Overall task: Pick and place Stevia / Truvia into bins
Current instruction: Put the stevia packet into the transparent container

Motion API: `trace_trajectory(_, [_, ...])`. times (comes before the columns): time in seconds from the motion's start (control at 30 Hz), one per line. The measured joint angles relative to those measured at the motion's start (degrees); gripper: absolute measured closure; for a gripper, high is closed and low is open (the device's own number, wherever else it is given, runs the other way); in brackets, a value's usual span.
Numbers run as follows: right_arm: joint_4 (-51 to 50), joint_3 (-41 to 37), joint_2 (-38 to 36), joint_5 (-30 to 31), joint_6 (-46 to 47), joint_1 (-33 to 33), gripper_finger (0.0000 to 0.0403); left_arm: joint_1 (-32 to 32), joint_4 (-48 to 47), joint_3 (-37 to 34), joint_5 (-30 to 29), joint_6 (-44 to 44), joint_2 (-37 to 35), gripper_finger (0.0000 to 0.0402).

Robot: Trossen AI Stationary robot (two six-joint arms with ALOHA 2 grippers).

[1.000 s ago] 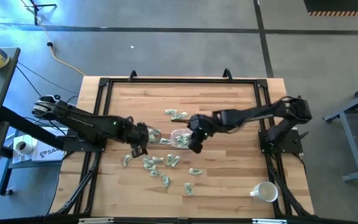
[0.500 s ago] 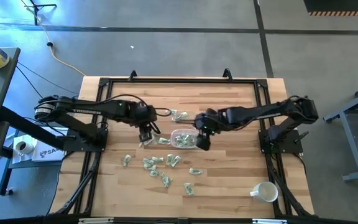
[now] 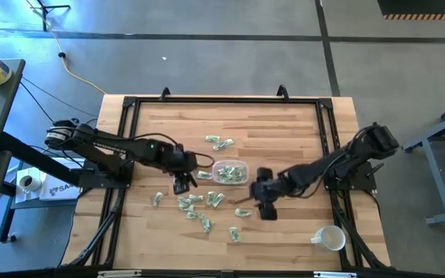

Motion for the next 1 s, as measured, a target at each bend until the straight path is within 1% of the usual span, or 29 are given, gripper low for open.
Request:
trace_trajectory(0.13, [7.0,-0.1,3.7,-0.8,0.2,2.3,0.0149,-0.5,-0.4,0.0,-0.1,-0.3,0.0,0.0171])
trace_trajectory(0.23, [13.1,-0.2,6.9,-3.8,0.4,3.5,0.0156,-0.4,-1.5,0.0,-0.2,-0.2,0.0,0.0184])
trace_trajectory(0.3, [16.4,-0.1,8.8,-4.4,0.4,4.2,0.016,-0.4,-1.5,0.0,-0.3,-0.2,0.0,0.0192])
trace_trajectory(0.5, [17.4,-0.1,13.0,3.6,3.0,5.4,0.0176,-0.4,-2.2,0.0,0.2,-0.1,0.0,0.0209])
trace_trajectory(0.63, [17.9,-0.1,15.1,3.7,3.3,5.6,0.019,-0.4,-3.5,0.0,0.3,-0.1,0.0,0.0218])
trace_trajectory(0.7, [18.1,0.0,15.5,2.9,5.4,5.5,0.0203,-0.4,-4.2,0.0,0.3,0.0,0.0,0.0221])
trace_trajectory(0.8, [15.9,0.3,15.7,2.1,11.5,4.7,0.0243,-0.4,-5.3,0.0,0.3,-0.1,0.0,0.0225])
trace_trajectory(0.87, [12.3,1.1,15.7,2.0,14.4,4.0,0.0286,-0.4,-6.2,0.0,0.3,-0.1,0.0,0.0225])
trace_trajectory(0.97, [8.4,2.6,15.7,1.2,13.5,3.2,0.0361,-0.4,-6.4,0.0,0.3,-0.1,0.0,0.0223])
trace_trajectory(1.0, [7.2,3.3,15.7,0.0,13.1,2.7,0.0381,-0.4,-6.5,0.0,0.3,-0.1,0.0,0.0223])
